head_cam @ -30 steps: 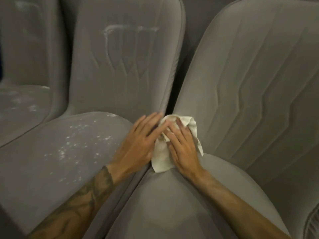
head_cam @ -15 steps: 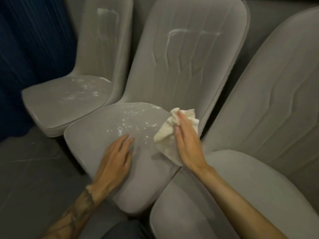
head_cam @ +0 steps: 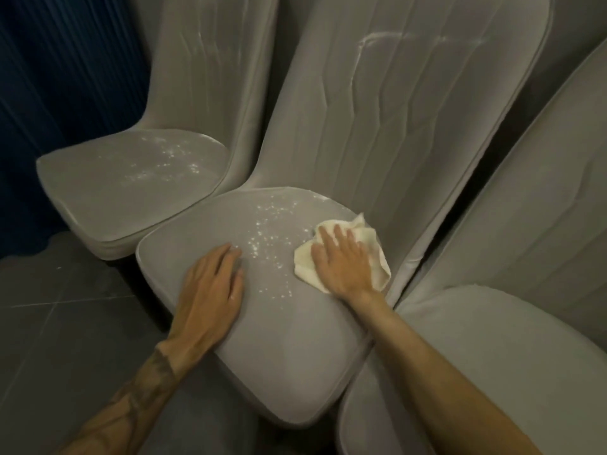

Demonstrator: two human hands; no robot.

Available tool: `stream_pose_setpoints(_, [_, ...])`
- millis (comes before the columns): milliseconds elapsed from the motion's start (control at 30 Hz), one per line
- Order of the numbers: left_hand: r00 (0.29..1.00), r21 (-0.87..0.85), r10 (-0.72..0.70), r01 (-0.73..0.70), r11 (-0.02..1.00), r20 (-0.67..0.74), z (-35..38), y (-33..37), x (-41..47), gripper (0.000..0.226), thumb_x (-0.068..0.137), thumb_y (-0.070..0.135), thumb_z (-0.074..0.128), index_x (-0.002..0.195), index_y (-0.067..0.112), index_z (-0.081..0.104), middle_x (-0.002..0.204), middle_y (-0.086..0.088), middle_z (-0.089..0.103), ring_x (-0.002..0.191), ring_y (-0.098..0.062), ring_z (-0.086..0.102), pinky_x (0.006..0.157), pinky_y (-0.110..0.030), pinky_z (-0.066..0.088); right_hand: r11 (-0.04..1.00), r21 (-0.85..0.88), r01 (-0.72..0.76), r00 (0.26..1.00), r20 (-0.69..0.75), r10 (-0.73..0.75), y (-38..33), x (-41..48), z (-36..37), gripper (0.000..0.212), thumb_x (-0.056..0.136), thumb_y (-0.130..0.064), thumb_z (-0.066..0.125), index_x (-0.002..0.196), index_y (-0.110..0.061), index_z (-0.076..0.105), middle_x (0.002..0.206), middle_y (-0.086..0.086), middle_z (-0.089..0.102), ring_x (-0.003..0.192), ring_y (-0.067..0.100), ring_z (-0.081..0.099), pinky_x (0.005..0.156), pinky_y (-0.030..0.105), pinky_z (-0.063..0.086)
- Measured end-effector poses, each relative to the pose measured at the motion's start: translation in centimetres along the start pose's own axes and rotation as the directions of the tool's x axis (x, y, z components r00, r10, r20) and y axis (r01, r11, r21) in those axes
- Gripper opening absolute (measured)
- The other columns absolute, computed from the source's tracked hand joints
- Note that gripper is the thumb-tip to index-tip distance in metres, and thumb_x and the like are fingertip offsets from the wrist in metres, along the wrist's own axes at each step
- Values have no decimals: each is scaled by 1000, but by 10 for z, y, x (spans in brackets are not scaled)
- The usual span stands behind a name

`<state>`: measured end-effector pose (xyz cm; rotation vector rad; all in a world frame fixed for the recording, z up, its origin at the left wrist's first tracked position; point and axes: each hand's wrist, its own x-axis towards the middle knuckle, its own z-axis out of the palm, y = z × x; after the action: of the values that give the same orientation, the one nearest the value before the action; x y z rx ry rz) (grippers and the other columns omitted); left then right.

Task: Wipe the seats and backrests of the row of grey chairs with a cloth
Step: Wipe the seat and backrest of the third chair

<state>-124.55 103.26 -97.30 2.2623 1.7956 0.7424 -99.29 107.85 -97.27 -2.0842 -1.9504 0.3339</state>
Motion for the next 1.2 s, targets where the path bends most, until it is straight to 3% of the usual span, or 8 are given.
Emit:
stream_pose_setpoints(133, [999, -7, -44, 44, 999, -8, -1, -16, 19, 50, 105, 30, 42, 140, -1, 60, 143, -23, 59, 130, -41, 57, 113, -53, 42, 983, 55, 176, 980, 86, -180, 4, -33, 9, 55, 110, -50, 18, 164, -38, 16, 173, -6, 15, 160, 16, 9, 129, 42, 9])
stream_pose_setpoints(267, [999, 17, -37, 37, 999, -30, 6, -19, 23, 50, 106, 33, 38, 136, 1, 61, 143, -22, 59, 130, -40, 56, 114, -55, 41, 992, -106, -73, 997, 29, 77, 31, 15, -13, 55, 112, -39, 26, 163, -17, 26, 173, 5, 15, 160, 23, 12, 129, 43, 12])
stream_pose_setpoints(400, [998, 80, -14, 18, 997, -57, 11, -21, 24, 52, 105, 35, 35, 135, 1, 62, 145, -22, 57, 133, -41, 53, 116, -53, 36, 974, -76, -213, 977, -30, 211, 12, 39, -9, 55, 111, -36, 25, 162, -18, 27, 172, 7, 16, 160, 25, 9, 129, 48, 9])
stream_pose_setpoints(600, [999, 105, -4, 8, 994, -39, 14, -24, 23, 55, 106, 36, 32, 141, 2, 58, 150, -22, 53, 140, -39, 48, 120, -52, 32, 974, 40, 223, 964, 136, -227, 3, -14, 11, 60, 107, -54, 14, 163, -33, 23, 173, -12, 8, 160, 11, 1, 129, 38, 3])
stream_pose_setpoints(700, [1000, 109, 3, -3, 994, -1, 13, -24, 23, 56, 107, 37, 32, 144, 3, 56, 154, -20, 51, 143, -37, 46, 123, -50, 29, 992, -112, 53, 997, 55, -47, 34, 11, -3, 56, 111, -45, 28, 160, -21, 34, 173, 1, 16, 160, 21, 11, 129, 42, 9])
stream_pose_setpoints(800, [999, 102, 21, -25, 994, 39, 7, -22, 27, 59, 106, 40, 32, 145, 2, 57, 154, -20, 51, 143, -38, 48, 123, -52, 30, 985, -72, -160, 986, 25, 162, 32, 41, -14, 53, 111, -37, 28, 161, -19, 28, 173, 5, 12, 161, 25, 7, 129, 44, 8])
stream_pose_setpoints(1033, [990, 173, -2, -22, 985, 138, -20, -48, 52, 68, 100, 52, 31, 145, 8, 58, 156, -17, 50, 145, -37, 46, 123, -54, 28, 976, 70, 207, 965, 148, -216, -52, -34, 25, 60, 107, -51, 12, 164, -34, 18, 173, -11, 5, 161, 12, -2, 130, 37, -3])
stream_pose_setpoints(1200, [996, 154, -10, -3, 988, 86, -22, -83, 73, 66, 101, 52, 33, 142, 7, 58, 151, -17, 53, 138, -38, 48, 119, -51, 33, 981, -152, -124, 988, 76, 136, -3, -6, -6, 55, 112, -41, 23, 164, -23, 21, 174, 1, 1, 161, 22, 2, 129, 41, 7])
